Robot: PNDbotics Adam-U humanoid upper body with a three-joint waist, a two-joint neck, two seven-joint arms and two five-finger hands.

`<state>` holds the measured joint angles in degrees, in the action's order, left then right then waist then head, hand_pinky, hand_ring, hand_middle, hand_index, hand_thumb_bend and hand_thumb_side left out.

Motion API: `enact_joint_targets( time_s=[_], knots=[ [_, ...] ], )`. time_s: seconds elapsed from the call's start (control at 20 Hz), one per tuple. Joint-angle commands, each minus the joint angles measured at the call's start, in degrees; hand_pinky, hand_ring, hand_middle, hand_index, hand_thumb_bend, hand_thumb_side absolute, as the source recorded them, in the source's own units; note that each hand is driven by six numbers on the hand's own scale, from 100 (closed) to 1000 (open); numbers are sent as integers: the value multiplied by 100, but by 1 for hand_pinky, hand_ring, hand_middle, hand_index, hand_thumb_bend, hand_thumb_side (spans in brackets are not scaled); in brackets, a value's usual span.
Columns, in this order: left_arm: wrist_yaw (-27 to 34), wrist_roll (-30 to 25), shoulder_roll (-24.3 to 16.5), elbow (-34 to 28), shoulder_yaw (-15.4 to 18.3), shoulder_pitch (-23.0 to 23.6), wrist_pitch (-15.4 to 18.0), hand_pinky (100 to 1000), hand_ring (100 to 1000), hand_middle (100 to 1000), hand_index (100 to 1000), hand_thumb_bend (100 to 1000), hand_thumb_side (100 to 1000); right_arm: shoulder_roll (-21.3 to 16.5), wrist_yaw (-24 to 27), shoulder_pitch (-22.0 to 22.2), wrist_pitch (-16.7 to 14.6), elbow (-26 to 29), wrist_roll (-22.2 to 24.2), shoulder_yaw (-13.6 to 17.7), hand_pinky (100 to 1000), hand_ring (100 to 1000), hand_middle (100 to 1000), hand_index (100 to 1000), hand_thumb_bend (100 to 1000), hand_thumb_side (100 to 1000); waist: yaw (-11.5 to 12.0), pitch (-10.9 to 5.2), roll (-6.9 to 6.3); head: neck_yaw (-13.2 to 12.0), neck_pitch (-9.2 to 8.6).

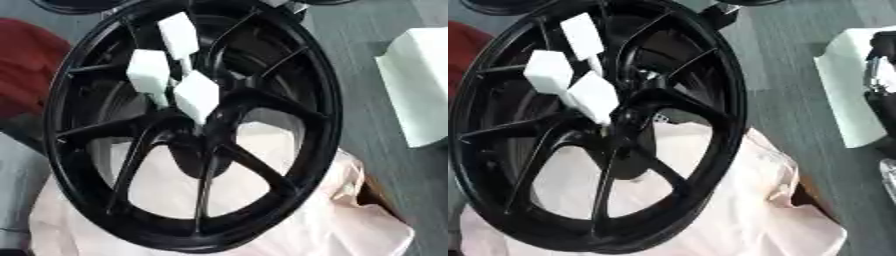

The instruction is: Pull the pin out of the wheel hub.

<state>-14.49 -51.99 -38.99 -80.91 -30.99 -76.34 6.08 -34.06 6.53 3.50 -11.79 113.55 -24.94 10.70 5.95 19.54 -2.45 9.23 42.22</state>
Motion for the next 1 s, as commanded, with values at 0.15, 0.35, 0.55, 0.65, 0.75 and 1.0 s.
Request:
enact_joint_targets(
  time_s=[0.15,0.35,0.55,0.65,0.75,1.0],
  knots=[
    [-108,2,252,237,-17,-335,90,839,790,775,873,100,1000,-169,42,-62,14,104,29,19,842,763,672,680,100,441,-31,-174,17,-34,9],
    [-247,2,479,395,-40,-478,105,838,790,776,873,100,1000,-161,61,-83,32,104,48,7,842,763,672,680,100,443,-47,-182,18,-66,10],
    [-302,2,704,524,-65,-605,110,837,789,775,873,100,1000,-155,78,-105,43,104,63,-4,842,763,672,680,100,444,-76,-188,17,-96,5],
    [-308,2,813,587,-86,-653,100,837,789,775,873,100,1000,-153,91,-117,47,104,72,-9,842,763,672,680,100,444,-97,-193,15,-112,0],
    [-326,2,910,662,-105,-692,86,837,788,774,873,100,1000,-150,103,-129,49,104,82,-14,842,763,672,680,100,445,-117,-196,11,-125,-7],
    [-366,2,1128,842,-119,-770,77,837,787,773,874,100,1000,-134,133,-150,59,104,101,-21,843,763,672,680,100,448,-156,-199,3,-165,-24]
  ],
)
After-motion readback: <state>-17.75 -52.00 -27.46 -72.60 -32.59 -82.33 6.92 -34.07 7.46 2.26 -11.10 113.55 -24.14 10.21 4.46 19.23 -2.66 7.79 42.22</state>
